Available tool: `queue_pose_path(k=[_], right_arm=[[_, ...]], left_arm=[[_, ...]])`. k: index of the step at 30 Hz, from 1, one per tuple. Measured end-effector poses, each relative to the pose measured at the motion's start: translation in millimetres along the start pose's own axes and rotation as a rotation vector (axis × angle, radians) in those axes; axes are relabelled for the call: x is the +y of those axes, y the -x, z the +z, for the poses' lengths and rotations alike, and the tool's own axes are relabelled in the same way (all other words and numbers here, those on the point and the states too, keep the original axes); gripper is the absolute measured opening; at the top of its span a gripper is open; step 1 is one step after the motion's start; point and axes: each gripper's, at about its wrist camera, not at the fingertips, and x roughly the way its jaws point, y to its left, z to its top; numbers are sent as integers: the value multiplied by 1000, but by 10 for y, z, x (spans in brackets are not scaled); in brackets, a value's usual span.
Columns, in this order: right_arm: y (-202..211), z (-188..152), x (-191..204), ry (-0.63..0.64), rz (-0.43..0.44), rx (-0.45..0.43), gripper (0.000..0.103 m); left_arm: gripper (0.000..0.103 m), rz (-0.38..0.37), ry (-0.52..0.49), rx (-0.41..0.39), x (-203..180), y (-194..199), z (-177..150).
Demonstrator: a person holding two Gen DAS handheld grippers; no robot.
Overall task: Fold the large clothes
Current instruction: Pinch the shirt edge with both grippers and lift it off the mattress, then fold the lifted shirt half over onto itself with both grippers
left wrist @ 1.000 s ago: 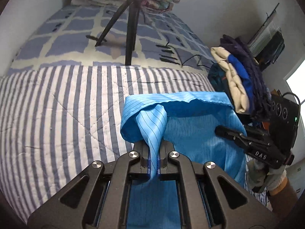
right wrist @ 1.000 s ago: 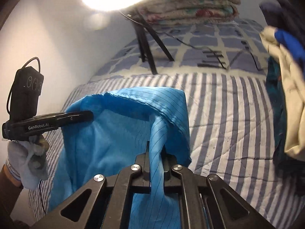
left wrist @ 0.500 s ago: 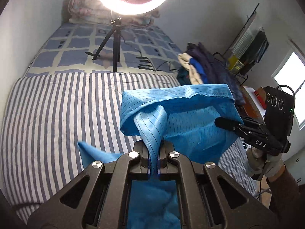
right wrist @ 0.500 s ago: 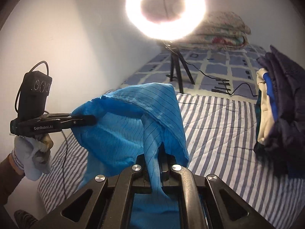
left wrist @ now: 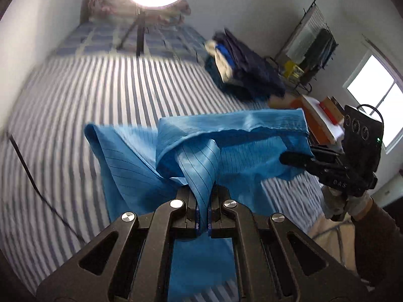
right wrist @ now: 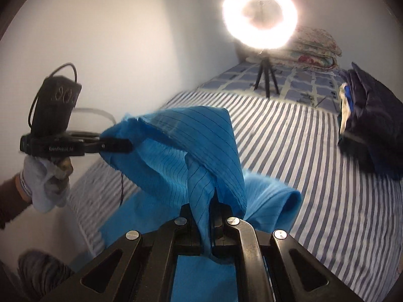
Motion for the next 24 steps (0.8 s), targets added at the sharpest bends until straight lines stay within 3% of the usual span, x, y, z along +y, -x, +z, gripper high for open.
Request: queue_pose_path(k=[6,11,14,17,20,21,22,24], right_arm=[[-48,-693,140,-75,26,58,1],[-107,-1029,216,-60,-2,105,1],[-23,-1180,204,-70,-2,110,11],[202,-1364,186,-74,32,95,26],[463,-1527,131,-67,57,85,30],[548,-1573,69,-94,63,76,32],[617,-1606,-6,-134,60,61,35],[680,-1618,-137,-214,62,23,56]], left_arm=[[1,4,47,90,14,-129,-776],[1,-14,66,114,19,-144,-1125],[2,-9,50,103,19,-28,-1302],[19,-39,64,86,69,208,-1458],[47,-66,106,16,182,579,-1560],[61,-65,130,-5,243,664,-1572],[66,-69,159,-24,333,728,-1575],[66,-55,241,-38,550,734,-1498]])
